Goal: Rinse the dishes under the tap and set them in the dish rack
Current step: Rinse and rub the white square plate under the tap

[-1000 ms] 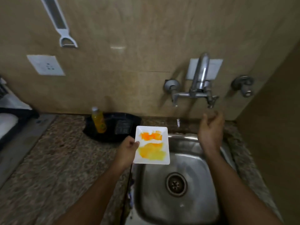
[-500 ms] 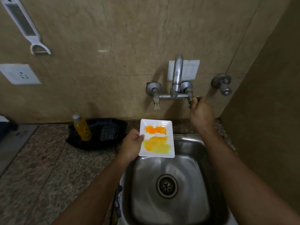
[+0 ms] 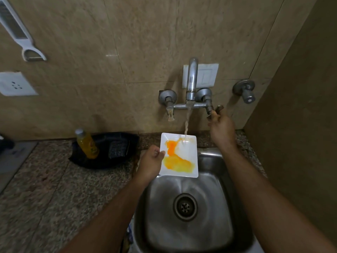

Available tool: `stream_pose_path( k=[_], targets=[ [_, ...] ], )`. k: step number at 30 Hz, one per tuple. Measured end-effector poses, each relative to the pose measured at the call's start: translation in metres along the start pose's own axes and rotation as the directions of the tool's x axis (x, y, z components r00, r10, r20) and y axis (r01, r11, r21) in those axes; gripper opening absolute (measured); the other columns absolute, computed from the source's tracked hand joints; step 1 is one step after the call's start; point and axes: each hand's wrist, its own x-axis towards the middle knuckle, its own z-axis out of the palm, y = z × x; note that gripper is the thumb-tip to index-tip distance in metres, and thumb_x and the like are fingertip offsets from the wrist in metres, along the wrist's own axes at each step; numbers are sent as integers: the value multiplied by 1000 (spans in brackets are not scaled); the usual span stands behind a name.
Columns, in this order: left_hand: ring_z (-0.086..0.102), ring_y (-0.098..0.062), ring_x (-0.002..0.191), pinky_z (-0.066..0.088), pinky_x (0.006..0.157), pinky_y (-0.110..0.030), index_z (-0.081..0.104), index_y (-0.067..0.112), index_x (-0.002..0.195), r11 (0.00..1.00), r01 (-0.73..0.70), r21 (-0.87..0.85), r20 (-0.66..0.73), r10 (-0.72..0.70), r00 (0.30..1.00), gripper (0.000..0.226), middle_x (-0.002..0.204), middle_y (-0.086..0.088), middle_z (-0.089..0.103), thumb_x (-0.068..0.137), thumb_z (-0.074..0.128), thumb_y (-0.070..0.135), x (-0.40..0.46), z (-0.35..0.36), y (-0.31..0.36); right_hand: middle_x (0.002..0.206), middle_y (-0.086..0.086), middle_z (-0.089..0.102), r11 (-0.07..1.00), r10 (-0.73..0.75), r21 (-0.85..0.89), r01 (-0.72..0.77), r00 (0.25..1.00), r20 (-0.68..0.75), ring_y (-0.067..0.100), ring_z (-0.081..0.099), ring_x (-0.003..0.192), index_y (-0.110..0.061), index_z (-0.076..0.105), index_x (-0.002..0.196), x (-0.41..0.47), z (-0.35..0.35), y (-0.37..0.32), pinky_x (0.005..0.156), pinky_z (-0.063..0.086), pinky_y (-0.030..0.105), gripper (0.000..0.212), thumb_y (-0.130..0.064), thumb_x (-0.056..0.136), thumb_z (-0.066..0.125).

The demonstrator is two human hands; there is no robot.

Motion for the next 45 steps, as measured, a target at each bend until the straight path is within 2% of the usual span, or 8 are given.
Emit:
stream_pose_path(
  k=[6,9,15,20,25,29,34,45],
  targets=[
    [66,-15,95,54,86,-39,63,24,114,997,19,-78,49,-15,999,21,103,5,70,99,51,31,0,18,-4,115,13,66,951,-231,-179,253,964,136,28,61,104,-9,66,117,-83,12,27,87,43,31,36,-22,95,41],
    [66,-11,96,53,83,-31,62,20,121,983,54,-176,92,-38,995,25,108,2,71,100,50,28,-2,29,-3,152,15,40,787,-299,-324,525,784,544,30,37,141,-7,42,146,-95,33,40,116,26,37,67,-42,93,19],
    [68,-16,92,53,80,-31,68,17,110,983,20,-183,105,-1,995,22,102,-2,73,100,48,15,4,32,3,163,6,7,588,-387,-260,766,549,741,18,5,151,-10,15,156,-115,34,59,123,7,39,69,-48,98,18],
    [67,-19,97,53,93,-40,67,17,112,989,28,-143,105,-13,994,21,106,-2,72,98,52,22,14,45,2,163,7,-9,623,-282,-389,678,659,697,19,-8,151,-10,0,156,-95,41,65,123,2,38,73,-50,97,13],
    [69,-25,94,55,89,-44,69,16,110,974,46,-221,50,-36,998,21,103,-5,73,99,51,15,20,41,5,164,5,6,567,-388,-257,783,529,754,18,2,151,-13,12,157,-111,27,79,123,5,39,69,-45,96,22],
    [68,-21,95,54,89,-39,69,21,108,978,25,-208,104,-3,995,21,104,-3,73,99,51,15,15,53,6,163,7,-11,674,-278,-385,631,699,659,19,-12,150,-11,-3,156,-95,38,71,123,5,40,74,-52,96,11],
    [64,-13,88,48,74,-18,69,12,115,972,16,-234,26,-10,1000,23,106,-5,71,99,51,12,25,48,7,164,4,5,557,-405,-211,803,485,775,17,2,151,-12,13,156,-112,25,79,123,6,38,72,-40,93,32],
    [64,-13,96,47,67,-13,62,15,129,964,45,-261,63,-29,998,31,120,0,67,101,50,19,21,53,17,163,-1,6,642,-381,-268,718,603,701,14,9,150,-18,15,157,-115,11,88,122,13,39,75,-29,89,45]
  ],
)
